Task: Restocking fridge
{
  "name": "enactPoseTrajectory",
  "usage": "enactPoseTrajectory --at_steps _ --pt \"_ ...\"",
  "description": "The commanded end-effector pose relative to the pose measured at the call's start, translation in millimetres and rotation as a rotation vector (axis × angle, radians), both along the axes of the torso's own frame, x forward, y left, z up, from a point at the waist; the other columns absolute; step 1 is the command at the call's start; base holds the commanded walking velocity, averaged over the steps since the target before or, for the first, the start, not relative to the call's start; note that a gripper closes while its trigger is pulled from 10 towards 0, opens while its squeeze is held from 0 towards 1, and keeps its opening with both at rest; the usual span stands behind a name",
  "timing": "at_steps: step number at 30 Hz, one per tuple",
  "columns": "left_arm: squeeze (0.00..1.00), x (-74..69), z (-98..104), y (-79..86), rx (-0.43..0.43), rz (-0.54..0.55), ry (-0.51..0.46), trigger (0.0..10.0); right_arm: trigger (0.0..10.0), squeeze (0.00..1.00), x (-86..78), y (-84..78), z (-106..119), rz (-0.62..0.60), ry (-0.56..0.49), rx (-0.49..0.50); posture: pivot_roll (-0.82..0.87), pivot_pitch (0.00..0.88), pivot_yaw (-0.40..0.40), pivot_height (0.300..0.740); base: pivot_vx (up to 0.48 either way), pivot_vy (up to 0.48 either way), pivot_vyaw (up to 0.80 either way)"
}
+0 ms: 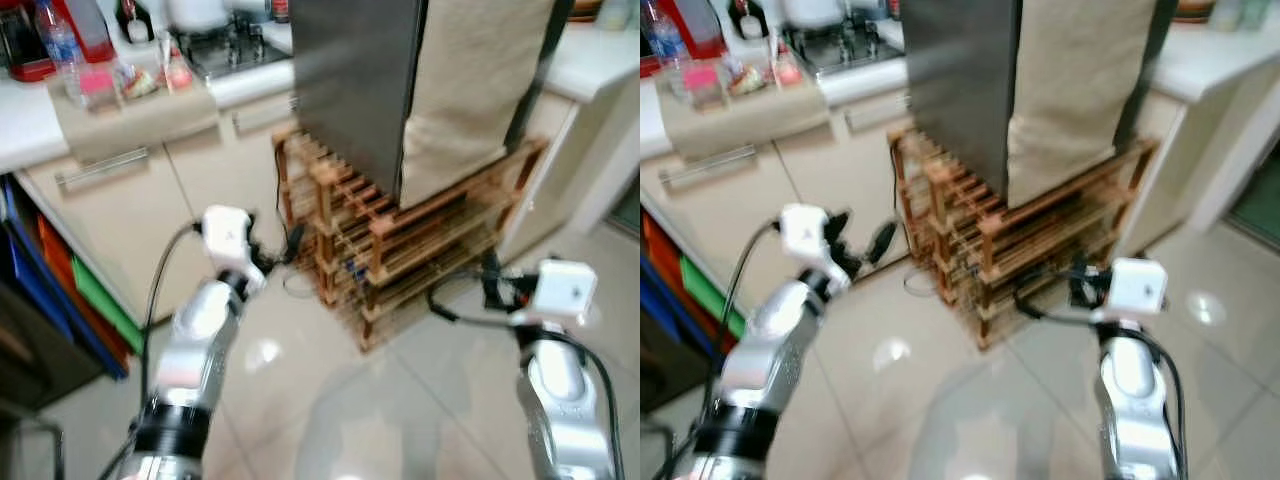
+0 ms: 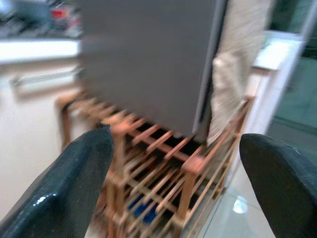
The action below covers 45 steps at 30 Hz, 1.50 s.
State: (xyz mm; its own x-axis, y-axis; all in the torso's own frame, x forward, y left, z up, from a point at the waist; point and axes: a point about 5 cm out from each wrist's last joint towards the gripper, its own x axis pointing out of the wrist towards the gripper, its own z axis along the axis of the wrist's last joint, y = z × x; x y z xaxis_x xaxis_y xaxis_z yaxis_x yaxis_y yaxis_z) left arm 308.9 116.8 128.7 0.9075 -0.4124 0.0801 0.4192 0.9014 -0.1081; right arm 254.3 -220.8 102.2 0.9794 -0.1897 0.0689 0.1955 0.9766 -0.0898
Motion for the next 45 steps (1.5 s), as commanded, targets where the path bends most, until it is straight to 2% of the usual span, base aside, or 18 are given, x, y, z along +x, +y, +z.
enactPoseTrajectory --at_steps 1,4,9,17,22,26,28,36,45 --pt "0.00 1.5 6.0 8.7 0.037 0.018 -0.034 10.0 10.0 0.09 7.9 12.7 3.8 0.048 -0.024 -0.001 -0.08 0.000 0.085 0.740 0.480 0.000 0.00" --pt "0.00 2.8 5.5 8.8 0.030 0.024 -0.025 10.0 10.0 0.09 9.1 14.7 4.1 0.060 -0.025 -0.006 -0.08 0.000 0.087 0.740 0.480 0.000 0.00" --pt "0.00 5.4 5.0 9.8 -0.061 0.041 0.028 10.0 10.0 0.08 12.0 15.2 4.0 0.066 -0.026 -0.007 -0.08 0.000 0.087 0.740 0.480 0.000 0.00" --pt "0.00 4.0 7.5 6.5 -0.021 0.025 -0.002 10.0 10.0 0.09 16.1 13.0 3.6 0.064 -0.013 -0.007 -0.08 0.000 0.086 0.740 0.456 0.000 -0.47" --pt "0.00 5.3 3.6 8.1 0.023 0.038 -0.001 10.0 10.0 0.09 13.1 11.1 1.4 0.045 -0.012 0.005 -0.08 0.000 0.086 0.740 0.000 0.000 -0.74" --pt "0.00 6.8 -13.6 29.7 0.046 0.155 0.084 10.0 10.0 0.10 8.2 13.2 -0.8 0.063 -0.003 0.013 -0.09 0.000 0.077 0.740 0.000 0.000 -0.74" --pt "0.00 5.0 -18.1 34.8 0.042 0.189 0.106 10.0 10.0 0.10 6.2 14.2 -2.0 0.076 0.004 0.010 -0.09 0.000 0.070 0.740 0.000 0.000 -0.74" --pt "0.00 2.3 -20.5 28.6 0.006 0.211 0.103 10.0 10.0 0.10 8.2 16.5 0.8 0.106 0.004 -0.010 -0.08 0.000 0.052 0.740 0.000 0.000 -0.74" --pt "0.00 4.2 -11.1 34.1 0.009 0.251 0.064 10.0 10.0 0.10 8.5 19.5 3.8 0.131 -0.009 -0.017 -0.08 0.000 0.049 0.740 0.000 0.000 -0.66"
